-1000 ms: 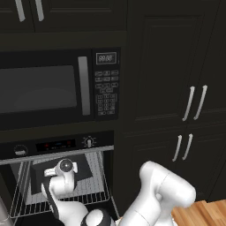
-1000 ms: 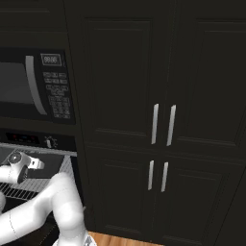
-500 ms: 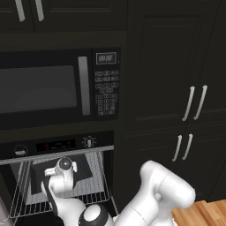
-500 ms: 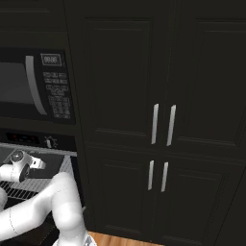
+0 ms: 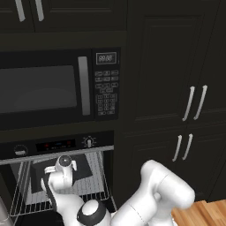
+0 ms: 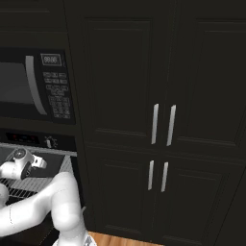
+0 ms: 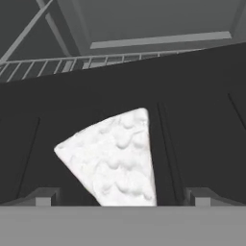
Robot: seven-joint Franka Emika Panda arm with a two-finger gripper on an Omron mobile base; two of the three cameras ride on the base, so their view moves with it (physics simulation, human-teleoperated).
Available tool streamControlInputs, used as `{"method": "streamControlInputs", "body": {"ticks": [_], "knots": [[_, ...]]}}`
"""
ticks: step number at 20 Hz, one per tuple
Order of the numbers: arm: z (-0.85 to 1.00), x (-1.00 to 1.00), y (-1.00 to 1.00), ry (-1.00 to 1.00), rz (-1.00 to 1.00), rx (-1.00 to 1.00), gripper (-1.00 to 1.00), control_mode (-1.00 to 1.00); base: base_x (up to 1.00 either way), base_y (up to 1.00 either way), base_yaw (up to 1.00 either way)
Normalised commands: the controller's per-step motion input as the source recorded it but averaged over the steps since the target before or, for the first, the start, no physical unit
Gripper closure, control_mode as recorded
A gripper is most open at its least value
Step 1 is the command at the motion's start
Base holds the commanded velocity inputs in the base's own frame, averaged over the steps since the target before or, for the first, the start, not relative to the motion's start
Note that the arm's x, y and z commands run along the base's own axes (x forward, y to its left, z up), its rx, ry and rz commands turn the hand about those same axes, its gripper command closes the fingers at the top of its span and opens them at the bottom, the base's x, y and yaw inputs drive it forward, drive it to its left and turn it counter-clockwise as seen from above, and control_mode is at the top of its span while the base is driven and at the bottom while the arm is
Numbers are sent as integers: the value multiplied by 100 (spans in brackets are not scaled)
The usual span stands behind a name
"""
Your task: Take the baked cake out of the oven and place it on the plate for cooling. Then close the oven door.
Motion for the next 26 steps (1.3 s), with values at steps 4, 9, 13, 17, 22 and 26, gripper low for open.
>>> {"method": "streamControlInputs", "body": {"ticks": [4,9,13,17,22,26], "knots": [[-28,2,5,-1,0,-3,-100,-100,0,0,0],[-34,0,6,-3,0,-3,-100,-100,0,0,0],[-39,-3,2,-10,0,-5,-100,-100,0,0,0],[-43,-8,0,-7,0,-7,-100,-100,0,0,0],[-44,-22,0,-4,0,-9,-100,-100,0,0,0],[-55,-41,0,0,0,-10,-100,-100,0,0,0]]}}
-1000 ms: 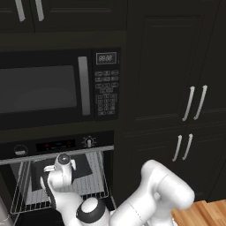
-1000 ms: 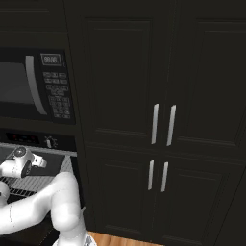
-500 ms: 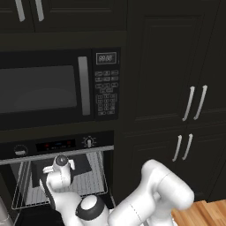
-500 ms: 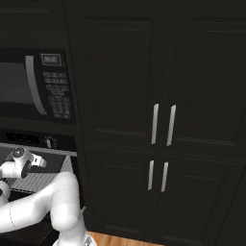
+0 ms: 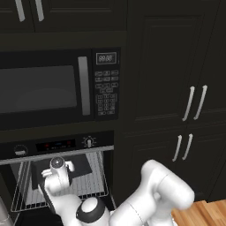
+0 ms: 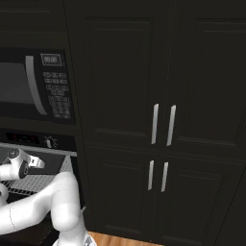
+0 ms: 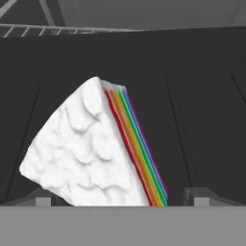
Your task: Take the baked cake out of the oven and place it on the plate for cooling. Then close the oven door.
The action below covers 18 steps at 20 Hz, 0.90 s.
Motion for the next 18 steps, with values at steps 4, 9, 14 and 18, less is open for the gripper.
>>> {"method": "streamControlInputs", "body": {"ticks": [4,9,14,18], "knots": [[-59,-50,0,0,0,-8,-100,-100,0,0,0],[-60,-47,0,0,0,-6,-100,-100,0,0,0],[-59,-47,0,1,0,-3,-100,-100,0,0,0],[-57,-51,0,1,0,-1,-100,-100,0,0,0]]}}
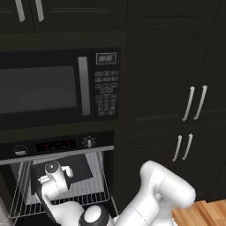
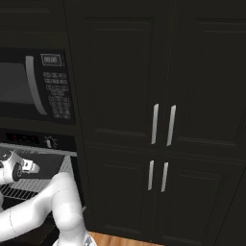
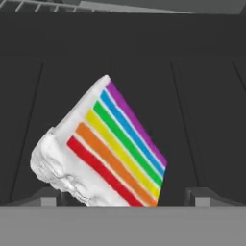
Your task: Take the baked cake out of the oven and place it on the plate for cooling. Then close the oven door.
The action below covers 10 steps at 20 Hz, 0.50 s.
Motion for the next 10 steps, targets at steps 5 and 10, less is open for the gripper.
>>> {"method": "streamControlInputs", "body": {"ticks": [5,10], "knots": [[-57,-57,-1,0,0,0,-100,-100,0,0,0],[-28,-24,-2,-2,0,0,-100,-100,0,0,0]]}}
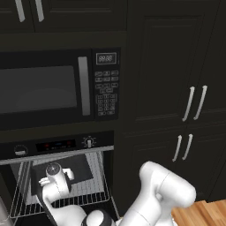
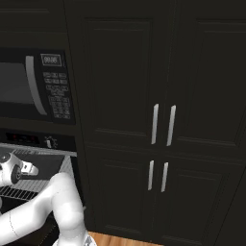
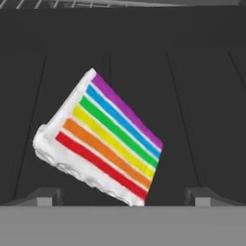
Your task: Take the baked cake out of the oven and place it on the plate for cooling. Then close the oven door.
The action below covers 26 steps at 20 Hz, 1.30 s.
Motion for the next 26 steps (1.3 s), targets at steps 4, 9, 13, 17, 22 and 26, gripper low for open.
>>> {"method": "streamControlInputs", "body": {"ticks": [4,9,13,17,22,26], "knots": [[2,2,-1,-10,0,0,-100,-100,0,0,0],[1,-12,0,-9,0,0,-100,-100,0,0,0],[6,4,-3,-5,0,0,-100,-100,0,0,0],[21,8,-6,-1,0,0,-100,-100,0,0,0],[22,0,-7,1,3,0,-100,-100,0,0,0],[13,0,-7,2,11,0,-100,-100,0,0,0]]}}
